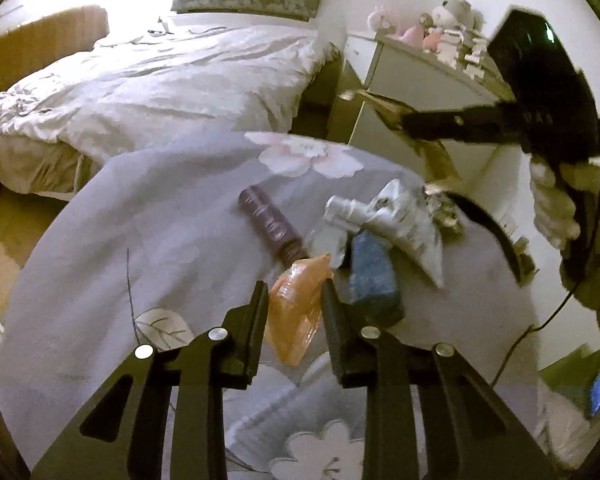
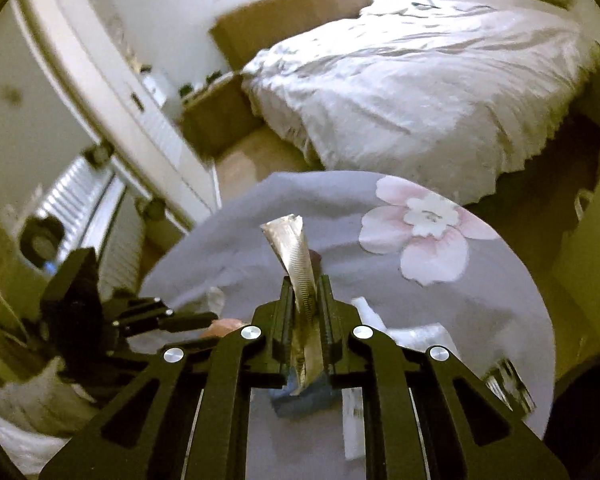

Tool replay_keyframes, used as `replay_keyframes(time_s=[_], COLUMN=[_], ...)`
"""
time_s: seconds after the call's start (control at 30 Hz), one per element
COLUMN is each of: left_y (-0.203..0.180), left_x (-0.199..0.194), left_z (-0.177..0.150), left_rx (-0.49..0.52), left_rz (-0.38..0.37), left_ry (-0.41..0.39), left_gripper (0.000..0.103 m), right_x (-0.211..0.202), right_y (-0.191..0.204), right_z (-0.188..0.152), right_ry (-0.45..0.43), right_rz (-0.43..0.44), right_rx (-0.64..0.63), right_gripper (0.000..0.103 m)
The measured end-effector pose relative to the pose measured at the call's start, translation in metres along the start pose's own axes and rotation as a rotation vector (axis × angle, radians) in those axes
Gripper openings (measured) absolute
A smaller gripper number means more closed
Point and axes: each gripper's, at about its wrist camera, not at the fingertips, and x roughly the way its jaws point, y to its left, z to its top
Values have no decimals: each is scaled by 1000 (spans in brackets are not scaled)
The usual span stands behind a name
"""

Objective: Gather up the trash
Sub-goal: 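Carry both items over the black bin and open both tools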

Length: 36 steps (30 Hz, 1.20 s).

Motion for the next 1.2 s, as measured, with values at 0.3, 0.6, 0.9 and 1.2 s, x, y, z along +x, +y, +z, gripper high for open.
replay_keyframes(time_s=[0.3,0.6,0.9,1.2], left_y=[-63,-156,-232,-269], left_x=[2,54,119,159], left_z=[52,94,109,105], left_rx=[39,90,120,155], left_rz=[-131,-295,-384,-391], left_ry=[-71,-56,31,110], left_gripper=[27,28,28,28], right_x=[-84,-154,-187,-192], right_y=[-39,-113,-183,-232], right_z=[-28,-70,-121,-156], right_ry=[-112,-200,-229,-229], right_rz=[-75,-243,-366,-406], right_rx=[118,291,454,566], right_gripper=[13,13,13,13])
